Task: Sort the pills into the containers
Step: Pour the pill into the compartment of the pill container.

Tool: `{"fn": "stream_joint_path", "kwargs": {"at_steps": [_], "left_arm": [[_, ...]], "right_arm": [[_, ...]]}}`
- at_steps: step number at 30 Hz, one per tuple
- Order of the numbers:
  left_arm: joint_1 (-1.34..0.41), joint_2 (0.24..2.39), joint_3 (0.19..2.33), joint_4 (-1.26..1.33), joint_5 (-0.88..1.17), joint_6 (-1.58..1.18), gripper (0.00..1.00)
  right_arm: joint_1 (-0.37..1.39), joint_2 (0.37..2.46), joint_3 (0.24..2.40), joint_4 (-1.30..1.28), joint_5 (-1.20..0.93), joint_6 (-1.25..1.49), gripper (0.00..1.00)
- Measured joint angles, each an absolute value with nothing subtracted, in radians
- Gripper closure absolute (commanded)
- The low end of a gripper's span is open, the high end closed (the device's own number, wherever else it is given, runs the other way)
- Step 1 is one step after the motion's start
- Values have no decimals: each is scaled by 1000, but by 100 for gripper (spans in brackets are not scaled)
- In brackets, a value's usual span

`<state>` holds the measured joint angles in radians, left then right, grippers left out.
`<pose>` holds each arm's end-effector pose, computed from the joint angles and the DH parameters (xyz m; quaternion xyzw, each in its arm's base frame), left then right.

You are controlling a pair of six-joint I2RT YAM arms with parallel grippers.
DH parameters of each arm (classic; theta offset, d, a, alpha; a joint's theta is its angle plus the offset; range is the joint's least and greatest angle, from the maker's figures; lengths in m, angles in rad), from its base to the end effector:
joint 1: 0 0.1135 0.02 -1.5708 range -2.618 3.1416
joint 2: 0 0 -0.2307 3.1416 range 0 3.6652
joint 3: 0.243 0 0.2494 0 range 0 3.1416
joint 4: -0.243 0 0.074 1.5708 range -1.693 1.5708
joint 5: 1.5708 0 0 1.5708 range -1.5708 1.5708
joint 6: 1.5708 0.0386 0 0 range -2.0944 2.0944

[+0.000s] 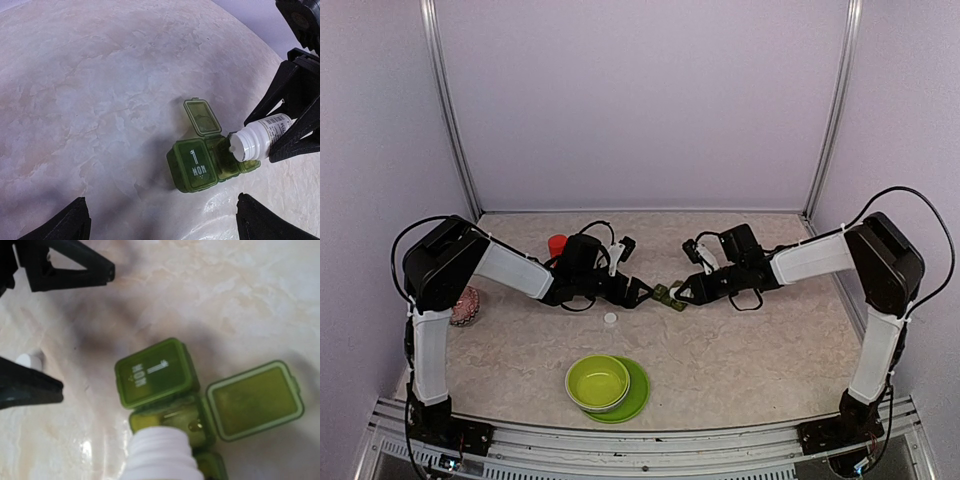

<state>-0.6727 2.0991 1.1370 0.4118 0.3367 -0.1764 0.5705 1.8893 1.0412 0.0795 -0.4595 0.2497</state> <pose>0.3190 -0.2705 0.0907 0.2906 0.8138 -0.3316 0.3785 0.3067 0.2172 0.1152 -0.2309 0.8707 0.3438 0.2651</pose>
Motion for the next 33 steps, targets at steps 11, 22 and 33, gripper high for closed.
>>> {"fn": "stream_joint_path", "kwargs": {"at_steps": [11, 22, 33], "left_arm": [[-673, 2099, 1137, 412, 337, -176, 1], [-673, 2099, 1137, 412, 337, -177, 1], [-668, 2099, 1137, 412, 337, -178, 1]], "right_arm": [[580, 1884, 1098, -8, -421, 231, 78], [586, 1884, 1102, -38, -417, 223, 78], [589, 1884, 1089, 15, -429, 222, 78]]}}
